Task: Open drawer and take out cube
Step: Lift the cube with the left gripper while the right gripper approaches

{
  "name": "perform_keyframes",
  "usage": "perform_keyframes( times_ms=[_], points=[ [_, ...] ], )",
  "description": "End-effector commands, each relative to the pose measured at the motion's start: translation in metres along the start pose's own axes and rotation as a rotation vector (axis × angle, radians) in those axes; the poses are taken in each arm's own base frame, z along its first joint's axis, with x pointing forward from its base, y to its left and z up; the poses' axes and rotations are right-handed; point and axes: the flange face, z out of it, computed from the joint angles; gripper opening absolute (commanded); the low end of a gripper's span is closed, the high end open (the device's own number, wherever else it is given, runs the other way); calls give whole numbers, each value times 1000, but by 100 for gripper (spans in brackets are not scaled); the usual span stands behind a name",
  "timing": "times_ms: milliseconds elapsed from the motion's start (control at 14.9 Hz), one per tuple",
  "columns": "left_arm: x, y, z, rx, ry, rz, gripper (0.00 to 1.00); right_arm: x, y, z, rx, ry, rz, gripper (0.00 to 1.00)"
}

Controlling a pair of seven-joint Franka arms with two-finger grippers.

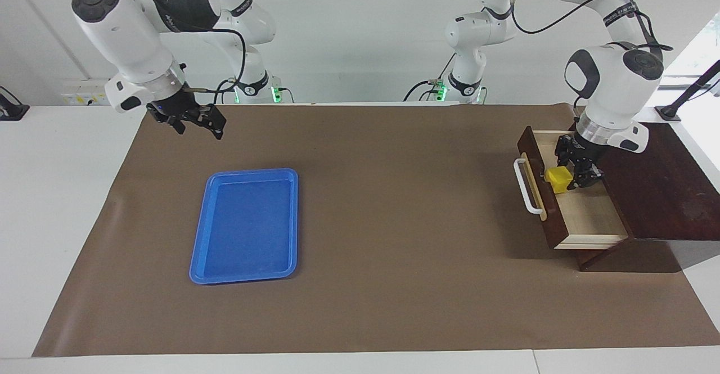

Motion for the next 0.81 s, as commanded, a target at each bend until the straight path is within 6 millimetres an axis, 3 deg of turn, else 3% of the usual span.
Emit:
perform_keyframes(
  times_ms=[0,202,336,470,605,739],
  points=[
    [-18,21,-54,28,-14,10,0,-6,-28,21,69,-41,150,100],
    [-85,10,-76,35,-31,2,0,-13,-61,46,119,-67,270,100],
    [-144,-12,-74,53,-30,27,0,-19,-89,61,166,-98,374,100],
    [-189,-40,-67,76,-34,31,0,-27,-118,78,203,-121,455,100],
    [-228,-65,-64,97,-49,-94,0,-34,-143,99,250,-182,545,100],
    [-261,-85,-63,74,-59,-165,0,-43,-154,118,296,-247,624,100]
  ],
)
